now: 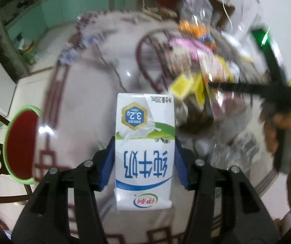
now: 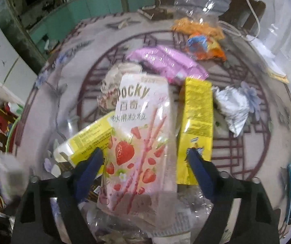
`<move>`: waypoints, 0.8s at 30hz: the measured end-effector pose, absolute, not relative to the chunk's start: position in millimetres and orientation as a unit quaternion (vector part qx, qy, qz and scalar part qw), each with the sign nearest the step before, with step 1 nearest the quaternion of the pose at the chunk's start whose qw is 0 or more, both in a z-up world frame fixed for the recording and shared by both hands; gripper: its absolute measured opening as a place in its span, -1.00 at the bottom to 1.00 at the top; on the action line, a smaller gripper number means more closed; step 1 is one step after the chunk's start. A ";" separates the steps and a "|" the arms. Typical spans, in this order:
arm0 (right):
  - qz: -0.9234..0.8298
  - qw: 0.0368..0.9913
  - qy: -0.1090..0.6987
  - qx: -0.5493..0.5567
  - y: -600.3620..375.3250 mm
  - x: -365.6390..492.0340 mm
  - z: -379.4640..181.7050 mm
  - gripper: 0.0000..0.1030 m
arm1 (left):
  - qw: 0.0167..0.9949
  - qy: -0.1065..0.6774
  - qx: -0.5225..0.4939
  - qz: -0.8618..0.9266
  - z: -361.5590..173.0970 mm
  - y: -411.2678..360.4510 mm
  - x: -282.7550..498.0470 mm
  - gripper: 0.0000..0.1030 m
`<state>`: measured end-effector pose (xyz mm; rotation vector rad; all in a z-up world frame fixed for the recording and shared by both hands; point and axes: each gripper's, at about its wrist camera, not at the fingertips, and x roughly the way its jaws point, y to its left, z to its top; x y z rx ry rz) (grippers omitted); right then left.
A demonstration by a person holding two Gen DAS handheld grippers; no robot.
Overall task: Collect trash
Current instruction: 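Grasp the white milk carton with the left gripper while the right grasps the Pocky box, then carry the milk carton and Pocky box over the red bucket with both grippers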
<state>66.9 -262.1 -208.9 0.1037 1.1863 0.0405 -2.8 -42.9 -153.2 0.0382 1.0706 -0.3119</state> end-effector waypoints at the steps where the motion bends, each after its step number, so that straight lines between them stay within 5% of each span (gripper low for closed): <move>1: 0.014 0.831 0.555 0.034 -258.6 66.8 -208.1 0.47 | 0.855 0.498 0.013 -0.143 -144.4 -38.8 -2.4 -0.01; 10: 0.014 0.834 0.551 0.026 -250.5 70.1 -205.1 0.20 | 0.879 0.458 -0.003 -0.135 -111.0 -14.6 -3.1 -0.01; 13: 0.004 0.845 0.533 0.048 -255.3 69.4 -188.6 -0.12 | 0.880 0.454 -0.002 -0.138 -108.4 -8.0 1.3 -0.01; 14: 0.000 0.847 0.528 0.051 -255.7 70.0 -183.5 -0.57 | 0.880 0.453 -0.003 -0.140 -109.4 -5.7 3.5 -0.01; 22: -0.033 0.832 0.546 0.088 -261.2 69.9 -186.1 -0.42 | 0.878 0.453 -0.005 -0.151 -106.8 24.2 11.9 -0.01; 24: -0.036 0.823 0.561 0.083 -255.5 69.2 -194.2 -0.07 | 0.877 0.454 -0.008 -0.153 -106.4 31.2 14.5 -0.01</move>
